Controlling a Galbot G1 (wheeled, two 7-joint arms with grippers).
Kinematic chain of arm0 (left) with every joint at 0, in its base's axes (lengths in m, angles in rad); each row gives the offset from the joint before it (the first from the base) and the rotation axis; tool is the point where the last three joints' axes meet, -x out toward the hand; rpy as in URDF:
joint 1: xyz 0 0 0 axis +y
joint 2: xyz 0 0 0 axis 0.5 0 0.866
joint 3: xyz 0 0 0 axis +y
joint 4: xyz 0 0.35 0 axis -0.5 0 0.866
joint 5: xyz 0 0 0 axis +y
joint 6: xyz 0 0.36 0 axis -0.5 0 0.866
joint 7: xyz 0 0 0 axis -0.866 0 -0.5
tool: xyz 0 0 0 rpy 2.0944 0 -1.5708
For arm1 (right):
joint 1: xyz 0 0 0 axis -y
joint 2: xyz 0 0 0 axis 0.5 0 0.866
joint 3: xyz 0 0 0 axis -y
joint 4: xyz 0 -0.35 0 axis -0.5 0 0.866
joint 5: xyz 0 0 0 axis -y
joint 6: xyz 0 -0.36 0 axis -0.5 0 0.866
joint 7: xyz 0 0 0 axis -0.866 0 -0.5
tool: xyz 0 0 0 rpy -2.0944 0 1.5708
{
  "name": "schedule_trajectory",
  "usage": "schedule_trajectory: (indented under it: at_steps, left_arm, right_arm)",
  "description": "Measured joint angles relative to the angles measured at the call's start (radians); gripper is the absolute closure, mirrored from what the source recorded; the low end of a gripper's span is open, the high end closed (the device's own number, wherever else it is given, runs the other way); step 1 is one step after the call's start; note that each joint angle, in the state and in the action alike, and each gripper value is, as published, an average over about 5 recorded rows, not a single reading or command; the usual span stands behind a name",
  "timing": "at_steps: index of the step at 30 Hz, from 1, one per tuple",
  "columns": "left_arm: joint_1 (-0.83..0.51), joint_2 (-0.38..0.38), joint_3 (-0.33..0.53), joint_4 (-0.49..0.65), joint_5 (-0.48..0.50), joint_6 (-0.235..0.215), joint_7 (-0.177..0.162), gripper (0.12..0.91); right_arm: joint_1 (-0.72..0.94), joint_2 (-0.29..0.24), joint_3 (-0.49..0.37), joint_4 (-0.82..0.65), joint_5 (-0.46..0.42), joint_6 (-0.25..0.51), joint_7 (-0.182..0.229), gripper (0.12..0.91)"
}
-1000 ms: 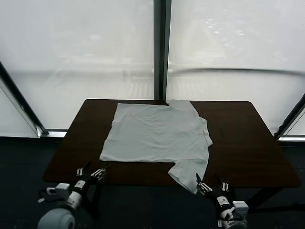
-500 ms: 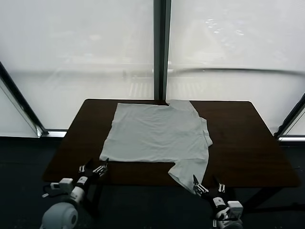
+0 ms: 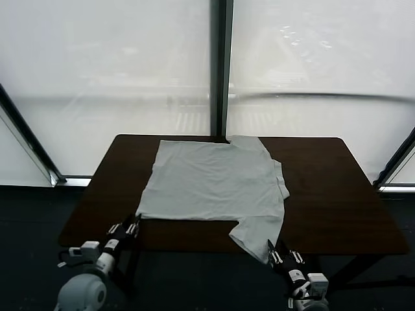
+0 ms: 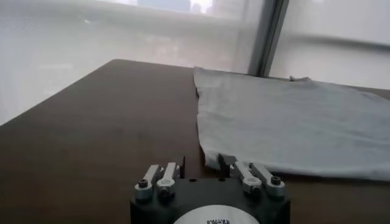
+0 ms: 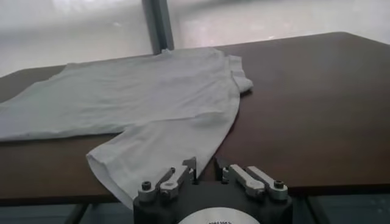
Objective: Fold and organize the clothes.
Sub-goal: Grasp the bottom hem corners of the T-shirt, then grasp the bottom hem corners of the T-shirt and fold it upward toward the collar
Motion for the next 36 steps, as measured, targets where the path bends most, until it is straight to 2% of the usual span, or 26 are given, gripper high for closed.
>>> schedule_trajectory:
  at_steps: [7,14,22,28,36]
  left_arm:
    - [0.038,-0.001,-0.015,-0.042,0.004,0.000,0.000,0.881]
    - [0.117,0.038,-0.047,-0.112,0.015,-0.005,-0.002,0.881]
    - [0.251,0.047,-0.087,-0.193,0.033,-0.016,-0.002,0.881]
    - [0.300,0.044,-0.097,-0.236,0.031,-0.015,-0.008,0.881]
    - [0.259,0.053,-0.090,-0.253,0.034,-0.001,-0.014,0.881]
  right_arm:
    - [-0.049,-0.035,0.034,0.058,0.018,0.027,0.005,0.885]
    - [-0.160,-0.080,0.080,0.152,0.028,0.039,0.006,0.885]
    - [-0.253,-0.089,0.091,0.213,0.030,0.040,0.008,0.885]
    - [-0.233,-0.086,0.108,0.214,0.074,0.038,0.006,0.885]
    - [-0.104,-0.104,0.115,0.164,0.127,0.035,-0.002,0.885]
